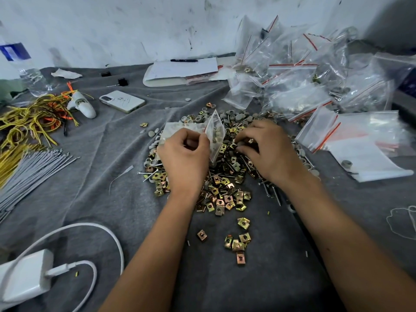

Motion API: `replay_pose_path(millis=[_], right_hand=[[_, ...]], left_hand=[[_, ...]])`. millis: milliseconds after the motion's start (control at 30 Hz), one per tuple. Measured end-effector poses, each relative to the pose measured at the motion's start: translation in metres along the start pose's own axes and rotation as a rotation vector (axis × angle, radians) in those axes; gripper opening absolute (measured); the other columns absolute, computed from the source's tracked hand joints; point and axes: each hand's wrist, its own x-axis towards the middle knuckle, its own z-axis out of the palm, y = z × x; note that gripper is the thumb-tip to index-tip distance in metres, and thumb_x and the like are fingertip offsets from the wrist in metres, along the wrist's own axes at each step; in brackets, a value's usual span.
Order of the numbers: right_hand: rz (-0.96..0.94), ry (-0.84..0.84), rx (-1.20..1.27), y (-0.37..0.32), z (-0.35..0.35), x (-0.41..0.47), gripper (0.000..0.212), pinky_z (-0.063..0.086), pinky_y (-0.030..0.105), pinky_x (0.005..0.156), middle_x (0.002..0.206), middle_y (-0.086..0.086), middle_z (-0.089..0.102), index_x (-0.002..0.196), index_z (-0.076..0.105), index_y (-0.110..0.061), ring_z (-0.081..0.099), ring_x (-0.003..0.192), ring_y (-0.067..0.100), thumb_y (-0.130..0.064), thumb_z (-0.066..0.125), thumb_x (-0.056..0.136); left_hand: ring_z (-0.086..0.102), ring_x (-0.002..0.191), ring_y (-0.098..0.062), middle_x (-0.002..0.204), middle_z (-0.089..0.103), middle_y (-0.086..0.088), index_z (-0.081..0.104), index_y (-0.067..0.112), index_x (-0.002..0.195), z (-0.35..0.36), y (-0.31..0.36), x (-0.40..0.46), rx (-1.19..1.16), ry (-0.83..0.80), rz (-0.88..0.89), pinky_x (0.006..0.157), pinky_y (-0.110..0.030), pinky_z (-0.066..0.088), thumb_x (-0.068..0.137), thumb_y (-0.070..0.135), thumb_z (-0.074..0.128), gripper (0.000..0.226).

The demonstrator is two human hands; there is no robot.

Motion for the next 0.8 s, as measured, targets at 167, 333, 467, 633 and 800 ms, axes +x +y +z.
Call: replay_pose_path(millis=[167, 333, 467, 633, 800], right_hand=[[0.076, 0.067, 0.180, 0.002, -0.002, -0.001, 0.014, 0.042, 0.008, 0.067, 0.084, -0.016, 0.060, 0.093, 0.071, -0.019, 0.057, 0.075, -0.002, -0.019, 0.083, 0.085], [0.074, 0.180, 0.426, -0.006, -0.008, -0.001, 0.008, 0.051, 0.013, 0.069, 0.082, -0.013, 0.070, 0.096, 0.074, -0.017, 0.066, 0.076, 0.002, -0.018, 0.079, 0.090], [0.128, 0.143, 0.513, -0.006, -0.010, -0.001, 0.006, 0.061, 0.036, 0.071, 0.085, -0.002, 0.073, 0.099, 0.073, -0.016, 0.070, 0.071, 0.013, -0.015, 0.075, 0.093], [0.090, 0.144, 0.578, -0.008, -0.010, -0.003, 0.015, 0.063, 0.041, 0.075, 0.091, -0.002, 0.075, 0.105, 0.074, -0.015, 0.074, 0.075, 0.012, -0.012, 0.077, 0.091], [-0.040, 0.200, 0.465, -0.016, -0.006, -0.005, 0.016, 0.062, 0.036, 0.071, 0.084, -0.005, 0.073, 0.092, 0.074, -0.012, 0.072, 0.077, 0.010, -0.016, 0.086, 0.082]], left_hand=[[0.059, 0.053, 0.001, 0.059, 0.064, 0.013, 0.070, 0.023, 0.070, 0.002, -0.001, -0.002, 0.008, -0.051, 0.035, 0.050, -0.010, 0.041, 0.090, 0.011, 0.074, 0.024], [0.060, 0.055, -0.003, 0.061, 0.065, 0.011, 0.069, 0.022, 0.071, 0.003, -0.002, -0.005, 0.041, -0.100, 0.102, 0.053, -0.012, 0.044, 0.091, 0.012, 0.074, 0.023], [0.060, 0.057, -0.001, 0.061, 0.064, 0.012, 0.069, 0.021, 0.071, 0.003, -0.002, -0.005, 0.047, -0.079, 0.115, 0.053, -0.010, 0.043, 0.090, 0.010, 0.074, 0.023], [0.061, 0.056, -0.003, 0.061, 0.065, 0.011, 0.070, 0.019, 0.071, 0.003, -0.002, -0.005, 0.044, -0.082, 0.109, 0.052, -0.011, 0.043, 0.090, 0.011, 0.074, 0.020], [0.062, 0.056, -0.006, 0.062, 0.066, 0.010, 0.072, 0.014, 0.073, 0.004, -0.003, -0.006, 0.049, -0.115, 0.173, 0.054, -0.018, 0.048, 0.088, 0.012, 0.074, 0.016]])
